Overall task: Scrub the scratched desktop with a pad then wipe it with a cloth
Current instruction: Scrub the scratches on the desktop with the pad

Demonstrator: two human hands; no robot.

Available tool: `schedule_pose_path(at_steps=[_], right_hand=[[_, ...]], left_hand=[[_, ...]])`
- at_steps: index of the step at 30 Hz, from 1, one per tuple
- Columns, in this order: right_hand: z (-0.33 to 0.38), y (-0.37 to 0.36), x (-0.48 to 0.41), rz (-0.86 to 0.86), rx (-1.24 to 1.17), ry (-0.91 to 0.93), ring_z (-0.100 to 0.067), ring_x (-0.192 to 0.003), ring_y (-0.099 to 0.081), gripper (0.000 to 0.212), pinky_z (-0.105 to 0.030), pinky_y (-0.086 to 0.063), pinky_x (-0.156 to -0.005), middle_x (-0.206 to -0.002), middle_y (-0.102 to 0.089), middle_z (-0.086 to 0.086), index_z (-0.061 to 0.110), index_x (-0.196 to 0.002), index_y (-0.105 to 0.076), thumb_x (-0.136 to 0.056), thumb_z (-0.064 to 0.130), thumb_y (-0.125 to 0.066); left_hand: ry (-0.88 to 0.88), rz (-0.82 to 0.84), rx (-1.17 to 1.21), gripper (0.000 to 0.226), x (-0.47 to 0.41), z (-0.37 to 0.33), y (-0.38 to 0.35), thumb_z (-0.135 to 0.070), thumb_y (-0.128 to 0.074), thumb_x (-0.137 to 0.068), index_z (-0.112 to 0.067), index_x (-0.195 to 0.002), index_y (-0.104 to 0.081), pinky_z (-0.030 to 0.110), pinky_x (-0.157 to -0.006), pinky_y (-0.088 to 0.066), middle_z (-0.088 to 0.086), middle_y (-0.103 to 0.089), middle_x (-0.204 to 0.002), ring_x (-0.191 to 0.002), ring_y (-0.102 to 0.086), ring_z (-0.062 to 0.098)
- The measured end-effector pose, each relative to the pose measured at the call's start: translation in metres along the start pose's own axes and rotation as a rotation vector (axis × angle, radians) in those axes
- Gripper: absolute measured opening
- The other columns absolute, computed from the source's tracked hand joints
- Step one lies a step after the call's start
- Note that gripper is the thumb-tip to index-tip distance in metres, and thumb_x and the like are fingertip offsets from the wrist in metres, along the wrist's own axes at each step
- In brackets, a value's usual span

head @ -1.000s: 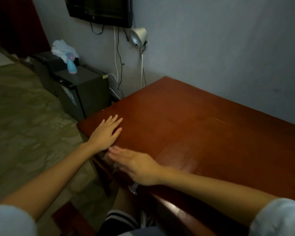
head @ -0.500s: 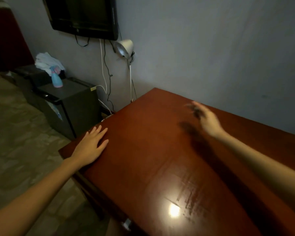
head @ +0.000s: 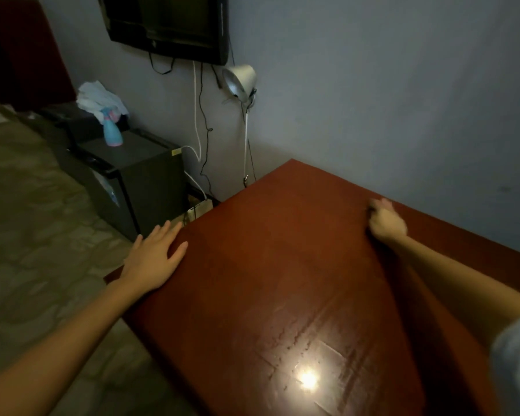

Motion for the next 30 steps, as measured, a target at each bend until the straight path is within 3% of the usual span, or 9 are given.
schedule_pose_path(at_steps=[3,9,12,15,17,20,24,27,30], right_hand=[[0.112,-0.036,0.045,0.106,-0.028,0.322,-0.018,-0.146,-0.016,0.052,-0.035,-0.022,-0.116,-0.16,-0.014,-0.002,0.024,-0.149,-0.027,-0.098,0.011,-0.033],[0.271,-0.062,0.258,0.23,-0.196,0.991,-0.016,-0.144,-0.022,0.05,-0.025,-0.017,-0.115,-0.156,-0.025,-0.004,0.021,-0.147,-0.033,-0.098,0.009,-0.037],[0.299,-0.067,0.343,0.33,-0.231,1.233,-0.022,-0.144,-0.024,0.055,-0.025,-0.012,-0.117,-0.154,-0.028,-0.013,0.008,-0.145,-0.035,-0.092,0.004,-0.046],[0.299,-0.066,0.403,0.525,-0.203,1.455,-0.024,-0.141,-0.031,0.061,-0.037,-0.032,-0.112,-0.154,-0.03,-0.013,0.006,-0.144,-0.038,-0.085,-0.005,-0.05],[0.287,-0.052,0.427,0.664,-0.227,1.547,-0.024,-0.138,-0.035,0.062,-0.038,-0.037,-0.108,-0.153,-0.031,-0.014,0.005,-0.144,-0.038,-0.084,-0.01,-0.05],[0.276,-0.013,0.386,0.657,-0.46,1.36,-0.024,-0.136,-0.036,0.054,-0.025,-0.024,-0.113,-0.147,-0.039,-0.017,0.001,-0.139,-0.042,-0.088,-0.015,-0.043],[0.212,0.029,0.221,0.216,-0.558,0.994,-0.007,-0.127,-0.046,0.048,-0.021,-0.038,-0.106,-0.139,-0.049,0.003,0.017,-0.133,-0.051,-0.093,-0.005,-0.036],[0.08,0.034,0.085,-0.053,-0.276,0.476,-0.023,-0.133,-0.043,0.047,-0.037,-0.036,-0.11,-0.147,-0.042,-0.007,0.016,-0.135,-0.049,-0.091,-0.003,-0.046],[-0.044,0.03,0.039,-0.075,-0.143,-0.047,-0.032,-0.14,-0.03,0.055,-0.046,-0.03,-0.112,-0.153,-0.028,-0.015,0.009,-0.143,-0.037,-0.089,-0.006,-0.039]], left_hand=[[-0.02,-0.017,0.037,0.057,0.007,-0.001,0.004,-0.05,-0.024,-0.1,-0.029,-0.152,-0.015,0.042,-0.118,-0.007,0.001,-0.012,-0.16,-0.147,-0.013,0.018],[-0.025,0.0,0.075,0.053,0.032,0.007,0.008,-0.041,-0.028,-0.102,-0.028,-0.152,-0.016,0.041,-0.118,-0.004,0.002,-0.014,-0.16,-0.147,-0.012,0.018],[0.012,-0.011,0.073,0.053,0.048,0.019,0.012,-0.038,-0.03,-0.102,-0.025,-0.152,-0.018,0.041,-0.118,-0.005,0.004,-0.016,-0.159,-0.147,-0.014,0.02],[0.055,0.004,0.079,0.054,0.063,0.033,0.013,-0.04,-0.029,-0.102,-0.024,-0.153,-0.018,0.04,-0.118,-0.006,0.005,-0.016,-0.159,-0.147,-0.013,0.021],[0.062,0.015,0.086,0.055,0.066,0.039,0.015,-0.042,-0.03,-0.102,-0.024,-0.153,-0.017,0.04,-0.119,-0.008,0.005,-0.016,-0.159,-0.147,-0.013,0.021],[0.04,-0.002,0.058,0.055,0.06,0.036,0.019,-0.038,-0.033,-0.102,-0.023,-0.152,-0.018,0.039,-0.119,-0.008,0.005,-0.017,-0.159,-0.147,-0.013,0.021],[0.002,0.01,0.055,0.053,0.046,0.025,0.014,-0.034,-0.033,-0.103,-0.023,-0.152,-0.019,0.041,-0.119,-0.009,0.004,-0.018,-0.159,-0.147,-0.014,0.02],[0.008,-0.022,0.051,0.05,0.04,0.021,0.008,-0.033,-0.028,-0.103,-0.024,-0.152,-0.021,0.042,-0.118,-0.011,0.003,-0.019,-0.159,-0.146,-0.017,0.02],[0.027,-0.079,0.008,0.049,0.043,0.02,0.006,-0.033,-0.025,-0.104,-0.024,-0.152,-0.021,0.041,-0.118,-0.01,0.002,-0.019,-0.158,-0.146,-0.017,0.019]])
Point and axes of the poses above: each hand's wrist, its own x-axis away from the middle knuckle, its own y-axis out of the back of the hand, z = x × y, the point moved 8 cm from there along -x, towards the middle knuckle
